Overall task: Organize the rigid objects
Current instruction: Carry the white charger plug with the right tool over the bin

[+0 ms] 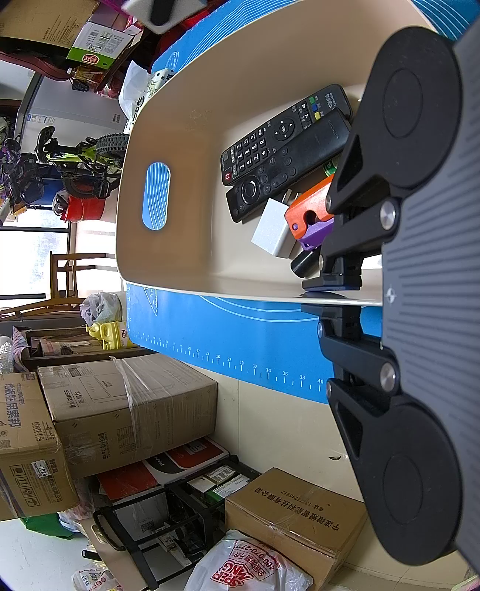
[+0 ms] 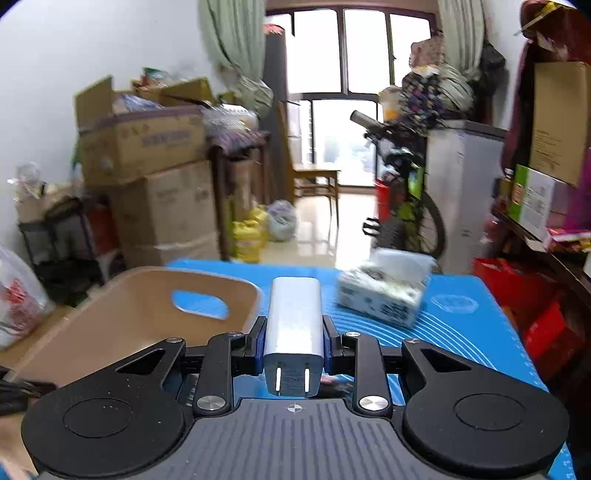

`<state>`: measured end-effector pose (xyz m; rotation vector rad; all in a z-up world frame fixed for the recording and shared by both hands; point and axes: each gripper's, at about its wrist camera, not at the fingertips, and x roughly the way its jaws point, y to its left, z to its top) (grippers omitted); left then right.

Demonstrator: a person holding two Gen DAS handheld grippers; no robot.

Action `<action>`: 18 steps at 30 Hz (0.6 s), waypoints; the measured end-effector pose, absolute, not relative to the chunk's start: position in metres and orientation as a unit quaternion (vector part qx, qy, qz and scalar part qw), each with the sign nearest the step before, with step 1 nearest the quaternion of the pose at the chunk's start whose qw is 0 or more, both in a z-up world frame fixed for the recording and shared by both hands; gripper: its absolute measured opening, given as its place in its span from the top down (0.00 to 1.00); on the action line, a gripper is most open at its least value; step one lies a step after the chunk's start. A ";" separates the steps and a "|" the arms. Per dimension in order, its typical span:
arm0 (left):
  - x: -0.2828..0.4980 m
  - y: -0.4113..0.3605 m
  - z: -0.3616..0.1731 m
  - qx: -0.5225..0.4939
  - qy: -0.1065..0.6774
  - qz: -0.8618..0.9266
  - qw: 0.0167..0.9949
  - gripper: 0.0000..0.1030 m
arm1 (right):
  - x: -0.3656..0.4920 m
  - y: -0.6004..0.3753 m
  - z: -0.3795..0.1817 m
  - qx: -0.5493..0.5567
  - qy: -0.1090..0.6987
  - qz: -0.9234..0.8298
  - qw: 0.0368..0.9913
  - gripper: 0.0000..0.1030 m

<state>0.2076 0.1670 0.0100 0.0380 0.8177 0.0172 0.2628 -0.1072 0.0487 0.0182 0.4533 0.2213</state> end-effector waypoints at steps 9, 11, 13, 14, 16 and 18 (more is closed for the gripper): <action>0.208 0.167 0.010 0.018 0.398 0.008 0.917 0.94 | 0.250 -0.063 0.073 -0.020 0.199 0.175 0.964 0.66; 0.208 0.167 0.010 0.018 0.398 0.008 0.917 0.94 | 0.251 -0.052 0.072 -0.025 0.202 0.185 0.961 0.66; 0.208 0.167 0.010 0.018 0.398 0.008 0.917 0.94 | 0.251 -0.042 0.070 -0.029 0.206 0.196 0.958 0.66; 0.208 0.167 0.010 0.018 0.398 0.008 0.917 0.94 | 0.251 -0.037 0.069 -0.032 0.210 0.201 0.956 0.66; 0.208 0.167 0.010 0.018 0.398 0.008 0.917 0.94 | 0.252 -0.026 0.064 -0.043 0.221 0.211 0.951 0.66; 0.208 0.167 0.010 0.019 0.398 0.008 0.917 0.94 | 0.251 -0.016 0.059 -0.055 0.232 0.219 0.946 0.66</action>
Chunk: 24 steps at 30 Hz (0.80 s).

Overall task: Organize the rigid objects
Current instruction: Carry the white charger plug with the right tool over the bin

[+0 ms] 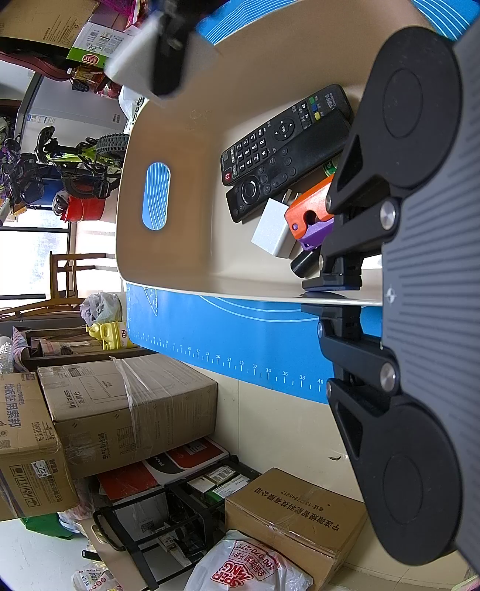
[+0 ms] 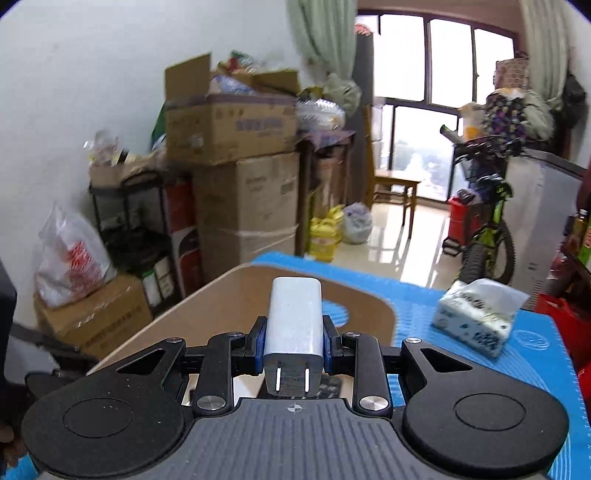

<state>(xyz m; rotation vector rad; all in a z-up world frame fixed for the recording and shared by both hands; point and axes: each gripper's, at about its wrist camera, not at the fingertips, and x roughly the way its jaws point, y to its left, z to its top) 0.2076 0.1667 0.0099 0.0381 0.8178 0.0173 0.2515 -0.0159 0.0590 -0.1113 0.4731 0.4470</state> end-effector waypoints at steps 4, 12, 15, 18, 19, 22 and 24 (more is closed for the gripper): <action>0.208 0.167 0.010 0.018 0.398 0.008 0.917 0.94 | 0.254 0.000 0.045 -0.071 0.267 0.238 0.931 0.66; 0.208 0.167 0.010 0.018 0.398 0.008 0.917 0.94 | 0.262 0.022 0.018 -0.110 0.339 0.258 0.898 0.66; 0.208 0.167 0.010 0.019 0.398 0.009 0.917 0.94 | 0.263 0.029 0.012 -0.129 0.361 0.262 0.885 0.66; 0.208 0.166 0.010 0.019 0.398 0.009 0.917 0.94 | 0.266 0.033 0.011 -0.143 0.381 0.267 0.874 0.66; 0.208 0.167 0.010 0.019 0.398 0.009 0.917 0.94 | 0.266 0.035 0.010 -0.151 0.388 0.271 0.868 0.66; 0.208 0.167 0.010 0.019 0.398 0.009 0.917 0.94 | 0.267 0.044 0.008 -0.177 0.400 0.272 0.857 0.66; 0.208 0.168 0.010 0.019 0.398 0.009 0.917 0.94 | 0.269 0.047 0.006 -0.182 0.410 0.274 0.851 0.66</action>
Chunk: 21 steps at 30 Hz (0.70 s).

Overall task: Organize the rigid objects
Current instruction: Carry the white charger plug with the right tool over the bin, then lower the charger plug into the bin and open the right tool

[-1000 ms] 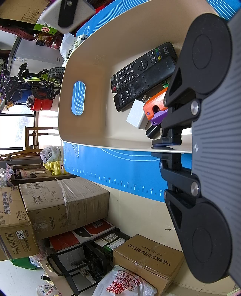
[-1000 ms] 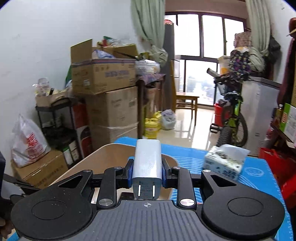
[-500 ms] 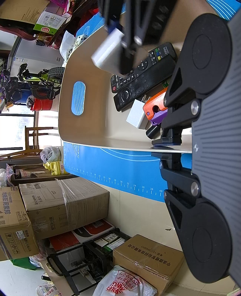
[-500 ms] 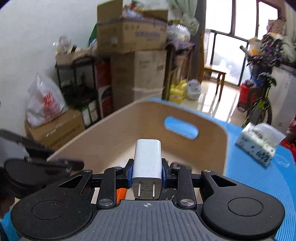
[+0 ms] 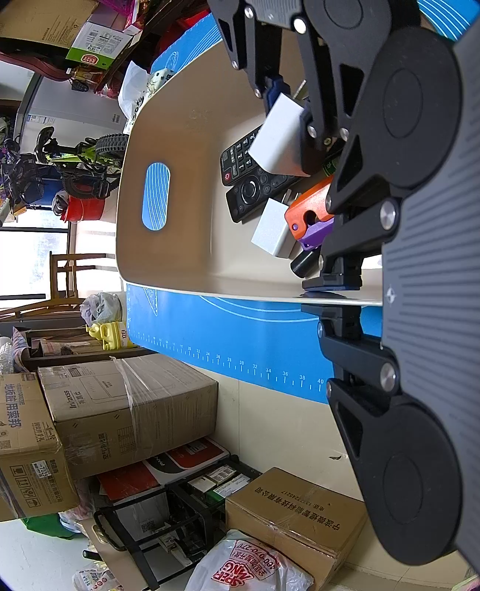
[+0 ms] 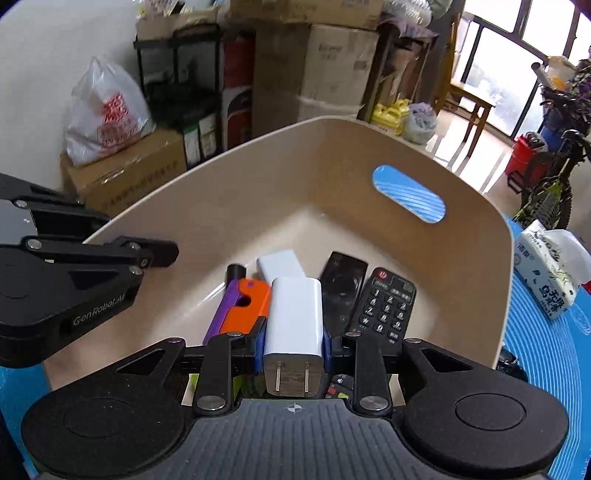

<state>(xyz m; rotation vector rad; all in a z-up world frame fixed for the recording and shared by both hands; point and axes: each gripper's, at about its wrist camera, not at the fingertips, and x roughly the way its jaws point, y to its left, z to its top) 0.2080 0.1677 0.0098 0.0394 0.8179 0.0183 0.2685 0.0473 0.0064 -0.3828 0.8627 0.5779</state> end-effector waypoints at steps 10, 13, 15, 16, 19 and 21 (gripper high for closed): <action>0.208 0.168 0.010 0.019 0.398 0.009 0.917 0.94 | 0.272 0.049 0.006 -0.196 0.432 0.277 0.835 0.41; 0.208 0.168 0.010 0.019 0.398 0.008 0.917 0.94 | 0.268 0.045 0.012 -0.181 0.415 0.279 0.847 0.29; 0.208 0.168 0.010 0.019 0.397 0.009 0.917 0.94 | 0.265 0.041 0.015 -0.169 0.400 0.276 0.857 0.27; 0.208 0.168 0.010 0.019 0.398 0.009 0.917 0.94 | 0.262 0.038 0.017 -0.164 0.392 0.274 0.863 0.27; 0.208 0.168 0.010 0.019 0.398 0.009 0.917 0.94 | 0.254 0.027 0.027 -0.150 0.358 0.263 0.883 0.26; 0.208 0.168 0.011 0.019 0.398 0.009 0.917 0.94 | 0.250 0.013 0.038 -0.131 0.332 0.254 0.899 0.23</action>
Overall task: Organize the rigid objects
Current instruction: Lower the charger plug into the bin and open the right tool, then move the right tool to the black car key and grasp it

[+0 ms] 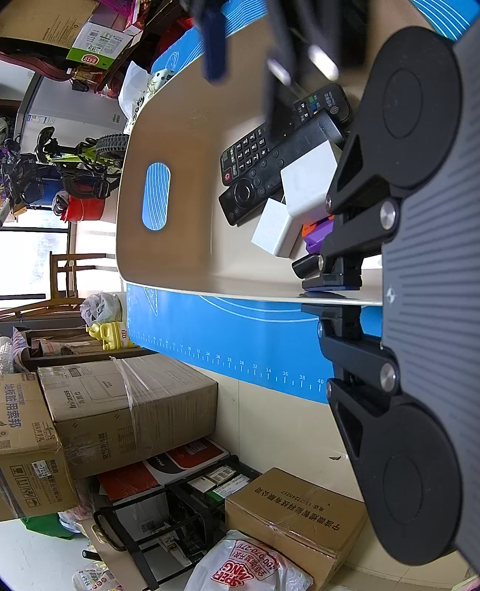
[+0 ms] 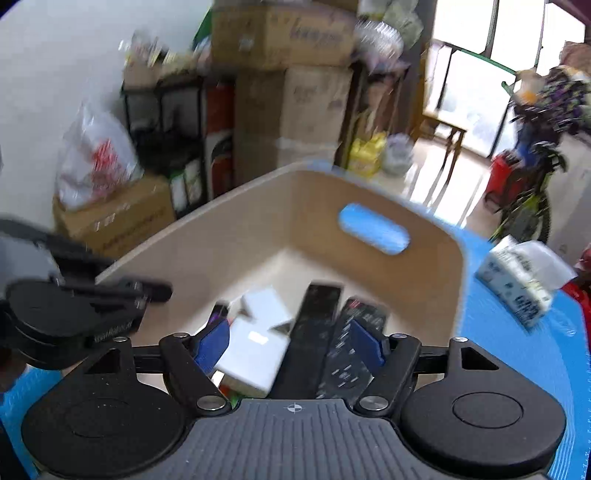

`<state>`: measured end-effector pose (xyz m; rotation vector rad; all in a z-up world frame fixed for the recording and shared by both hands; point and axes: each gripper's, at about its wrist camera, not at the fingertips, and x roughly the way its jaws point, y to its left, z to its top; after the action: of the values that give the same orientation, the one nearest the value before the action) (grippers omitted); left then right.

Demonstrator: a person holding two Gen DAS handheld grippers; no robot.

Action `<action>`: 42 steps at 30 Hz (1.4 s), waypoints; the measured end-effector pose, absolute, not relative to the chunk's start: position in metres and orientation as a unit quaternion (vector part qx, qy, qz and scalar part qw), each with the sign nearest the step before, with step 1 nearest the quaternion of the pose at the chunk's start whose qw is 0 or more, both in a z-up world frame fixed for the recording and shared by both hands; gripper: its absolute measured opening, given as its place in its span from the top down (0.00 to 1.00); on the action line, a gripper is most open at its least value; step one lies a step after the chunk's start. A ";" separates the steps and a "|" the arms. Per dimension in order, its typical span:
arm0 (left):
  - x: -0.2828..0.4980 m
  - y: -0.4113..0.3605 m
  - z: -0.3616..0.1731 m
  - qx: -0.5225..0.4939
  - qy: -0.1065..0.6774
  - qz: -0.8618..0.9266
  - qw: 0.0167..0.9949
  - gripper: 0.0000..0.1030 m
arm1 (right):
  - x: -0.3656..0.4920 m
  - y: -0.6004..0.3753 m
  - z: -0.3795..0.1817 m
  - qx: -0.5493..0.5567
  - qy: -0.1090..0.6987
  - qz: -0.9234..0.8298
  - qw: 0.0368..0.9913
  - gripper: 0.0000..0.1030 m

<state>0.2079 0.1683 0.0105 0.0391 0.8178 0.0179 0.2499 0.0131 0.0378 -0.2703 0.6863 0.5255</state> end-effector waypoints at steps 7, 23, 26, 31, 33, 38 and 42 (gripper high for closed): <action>0.208 0.168 0.010 0.019 0.398 0.009 0.917 0.94 | 0.263 -0.049 0.059 -0.081 0.295 0.194 0.932 0.21; 0.209 0.172 0.012 0.024 0.397 0.012 0.917 0.93 | 0.329 -0.136 -0.018 -0.104 0.327 0.128 0.931 0.21; 0.207 0.170 0.011 0.026 0.396 0.014 0.918 0.93 | 0.337 -0.137 -0.035 -0.103 0.326 0.140 0.929 0.21; 0.207 0.169 0.011 0.025 0.397 0.013 0.917 0.93 | 0.353 -0.132 -0.057 -0.103 0.341 0.153 0.922 0.21; 0.207 0.168 0.011 0.026 0.397 0.014 0.918 0.93 | 0.360 -0.131 -0.066 -0.101 0.346 0.157 0.920 0.21; 0.207 0.166 0.011 0.028 0.396 0.015 0.918 0.93 | 0.368 -0.133 -0.079 -0.085 0.347 0.162 0.920 0.21; 0.207 0.166 0.011 0.028 0.396 0.015 0.918 0.93 | 0.368 -0.139 -0.083 -0.053 0.346 0.173 0.921 0.32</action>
<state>0.2068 0.1659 0.0109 0.0582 0.8148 0.0313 0.3681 -0.1394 -0.0826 -0.1085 0.7114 0.3545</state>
